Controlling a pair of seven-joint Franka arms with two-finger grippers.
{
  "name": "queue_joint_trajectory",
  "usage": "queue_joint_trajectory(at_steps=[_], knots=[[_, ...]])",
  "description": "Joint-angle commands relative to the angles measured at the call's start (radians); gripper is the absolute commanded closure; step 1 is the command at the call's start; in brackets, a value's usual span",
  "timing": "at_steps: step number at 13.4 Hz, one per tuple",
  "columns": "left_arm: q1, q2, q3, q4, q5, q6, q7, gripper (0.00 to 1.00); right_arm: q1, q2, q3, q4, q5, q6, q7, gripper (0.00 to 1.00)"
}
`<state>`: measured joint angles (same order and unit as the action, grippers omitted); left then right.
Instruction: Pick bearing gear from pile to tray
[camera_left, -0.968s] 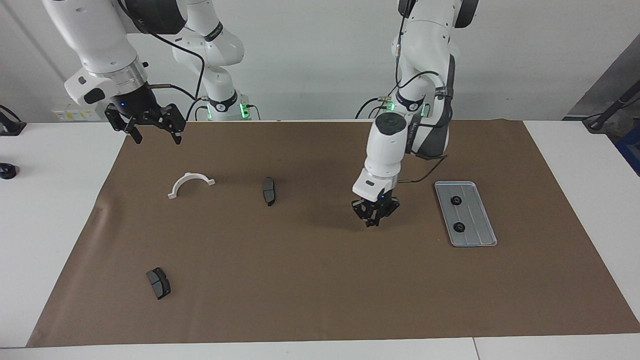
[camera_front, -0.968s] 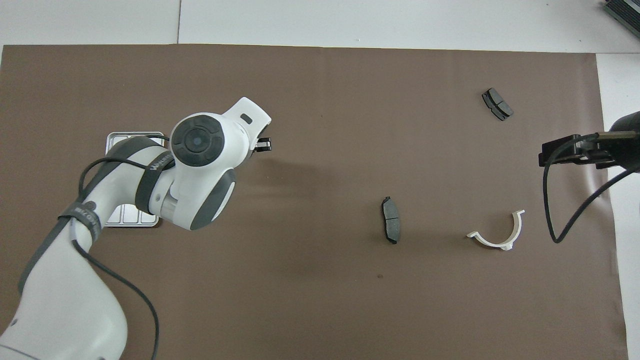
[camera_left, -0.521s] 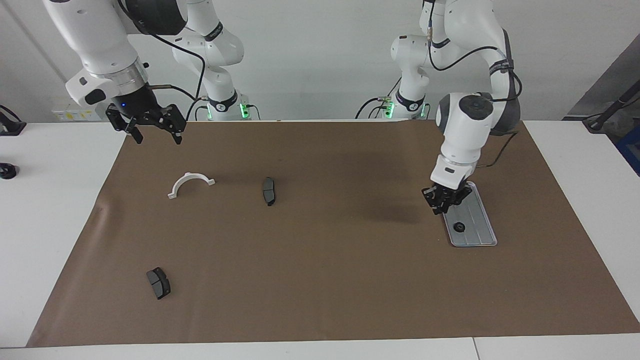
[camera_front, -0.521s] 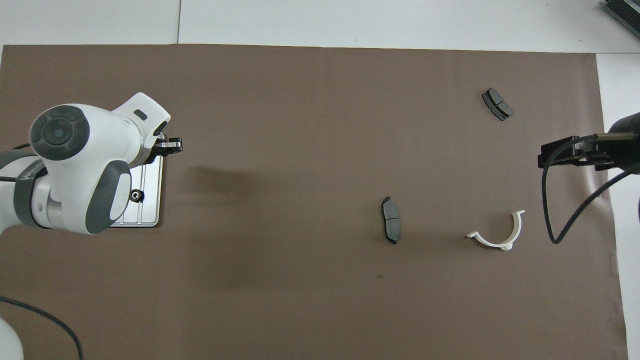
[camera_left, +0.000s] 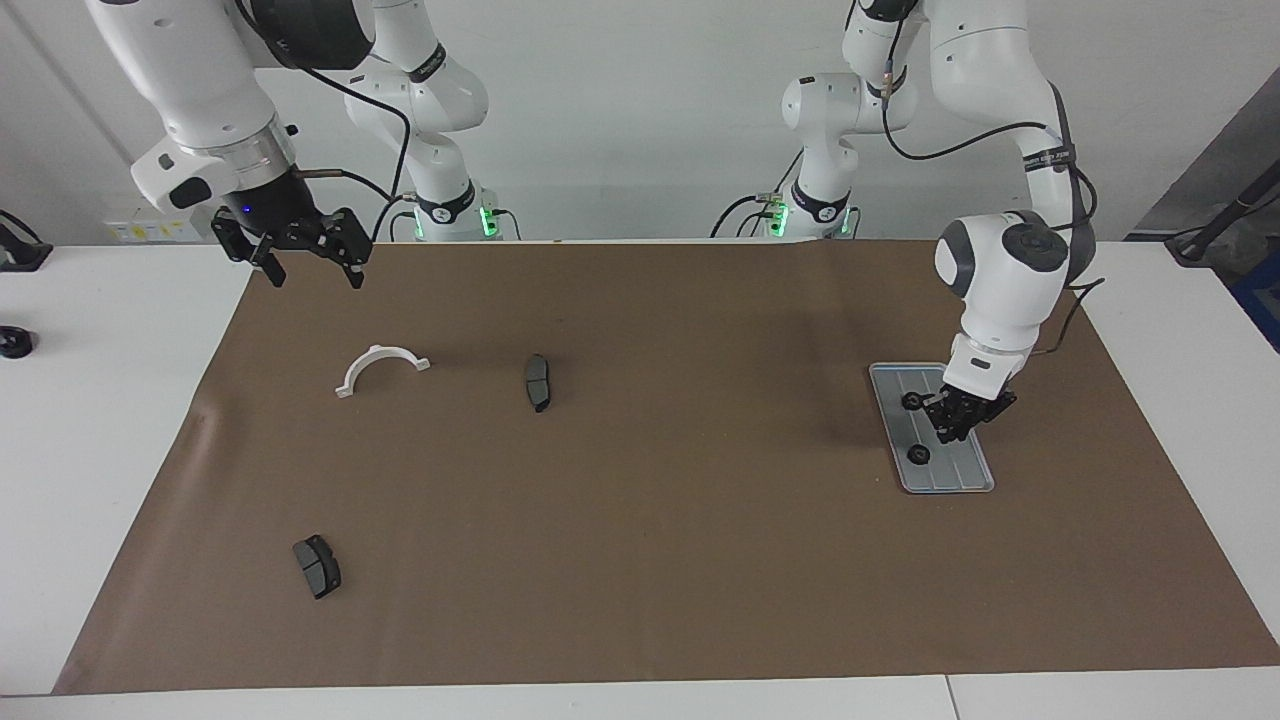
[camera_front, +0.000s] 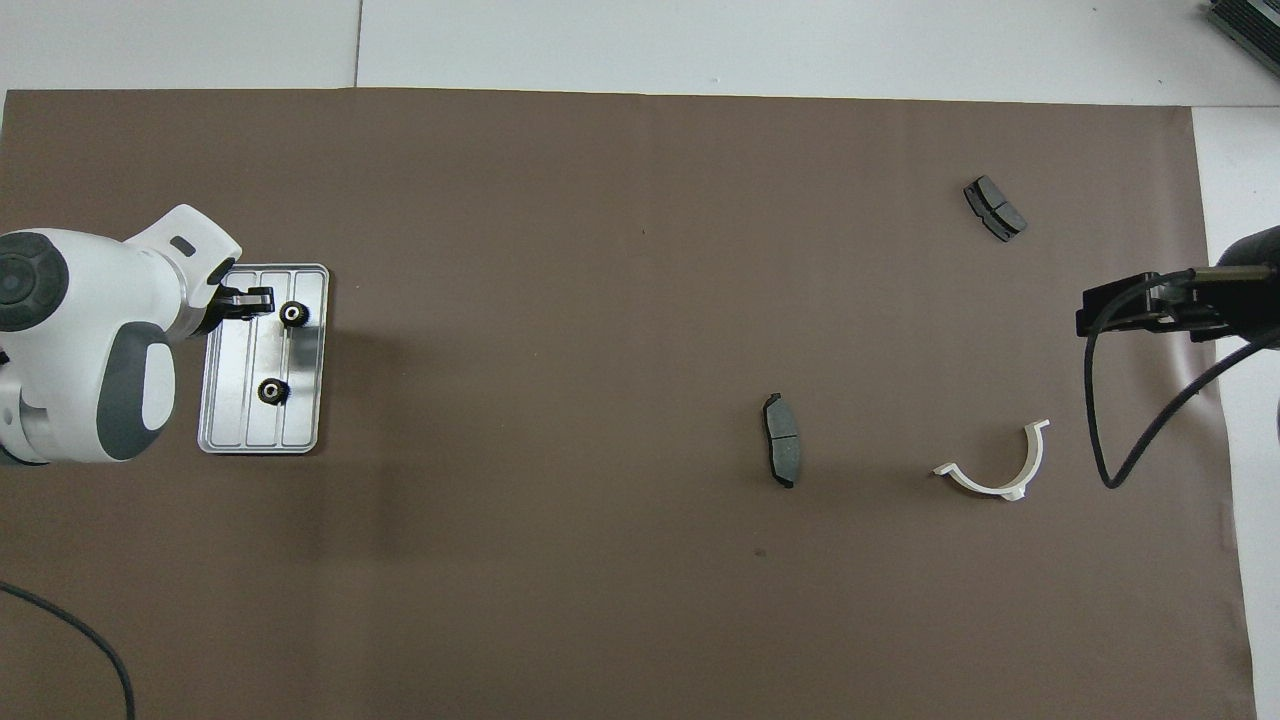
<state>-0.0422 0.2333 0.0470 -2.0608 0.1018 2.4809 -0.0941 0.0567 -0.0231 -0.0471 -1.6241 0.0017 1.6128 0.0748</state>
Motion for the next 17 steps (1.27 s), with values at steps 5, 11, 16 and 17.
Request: queue_joint_trajectory(at_steps=[5,11,16,17], knots=[[0.022,0.003,-0.012,-0.061,-0.001,0.047,0.046,0.0,-0.018,-0.028,0.015,-0.028,-0.006,-0.011,0.017,0.0],[0.03,-0.127,-0.01,-0.033,-0.001,-0.124,0.091,0.0,-0.018,-0.028,0.013,-0.028,-0.006,-0.011,0.017,0.0],[0.027,-0.239,-0.016,0.141,-0.001,-0.439,0.106,0.0,-0.018,-0.028,0.013,-0.028,-0.006,-0.011,0.017,0.0],[0.028,-0.25,-0.016,0.175,-0.002,-0.479,0.146,0.0,-0.018,-0.028,0.015,-0.028,-0.006,-0.01,0.017,0.0]])
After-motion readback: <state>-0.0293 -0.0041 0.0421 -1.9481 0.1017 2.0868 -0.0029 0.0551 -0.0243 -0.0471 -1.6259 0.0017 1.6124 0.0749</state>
